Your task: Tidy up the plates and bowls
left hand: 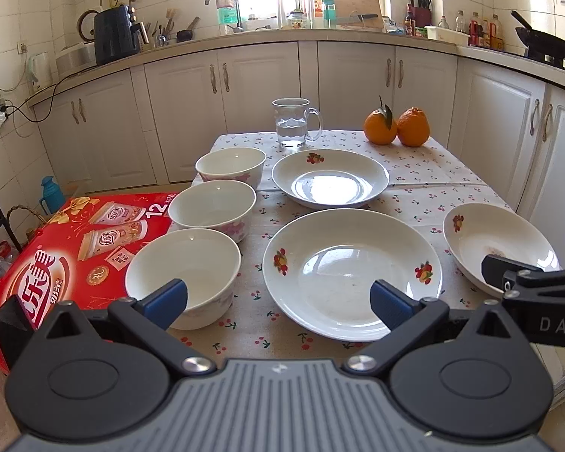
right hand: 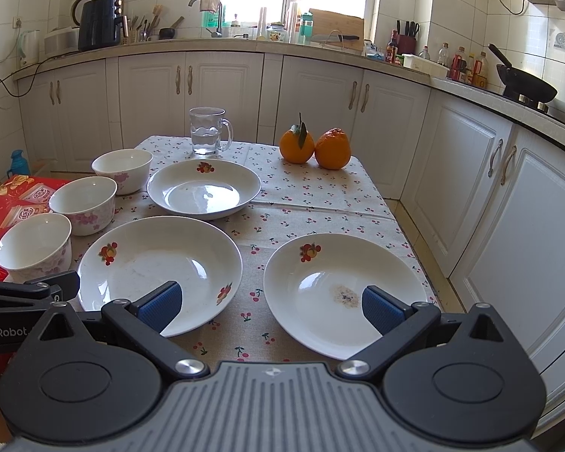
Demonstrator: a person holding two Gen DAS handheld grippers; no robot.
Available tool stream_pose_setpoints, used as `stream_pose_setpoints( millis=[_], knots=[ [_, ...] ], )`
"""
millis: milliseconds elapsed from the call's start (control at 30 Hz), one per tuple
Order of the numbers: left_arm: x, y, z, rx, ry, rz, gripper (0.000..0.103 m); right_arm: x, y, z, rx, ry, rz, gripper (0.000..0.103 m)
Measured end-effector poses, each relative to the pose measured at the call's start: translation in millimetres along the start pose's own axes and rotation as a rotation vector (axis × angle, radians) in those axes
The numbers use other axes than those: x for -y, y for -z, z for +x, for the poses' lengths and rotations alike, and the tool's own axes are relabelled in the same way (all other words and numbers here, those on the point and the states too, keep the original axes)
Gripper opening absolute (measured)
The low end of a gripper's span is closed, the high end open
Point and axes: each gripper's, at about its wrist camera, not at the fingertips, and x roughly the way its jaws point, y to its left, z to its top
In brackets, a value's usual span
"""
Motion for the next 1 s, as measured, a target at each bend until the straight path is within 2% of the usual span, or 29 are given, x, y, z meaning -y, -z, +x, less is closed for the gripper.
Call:
stream_pose_setpoints(
  millis=[367,667,1000],
  knots=[
    [4.1,-9.5,7.9,0.003,0.037,0.022,0.102,10.8,-5.1,5.9,0.0,-0.016,-0.032,0.103],
    [1.2,-20.5,25.3,-0.002,0.064,0.014,0.102,54.6,-7.5,11.2,0.033,-0.064,-0.071,0.103],
    [10.4,-25.2,49.7,-0.06,0.143,0.024,0.102,93.2,35.0,45.2,-0.102,-0.099,-0.058,0.103]
  ],
)
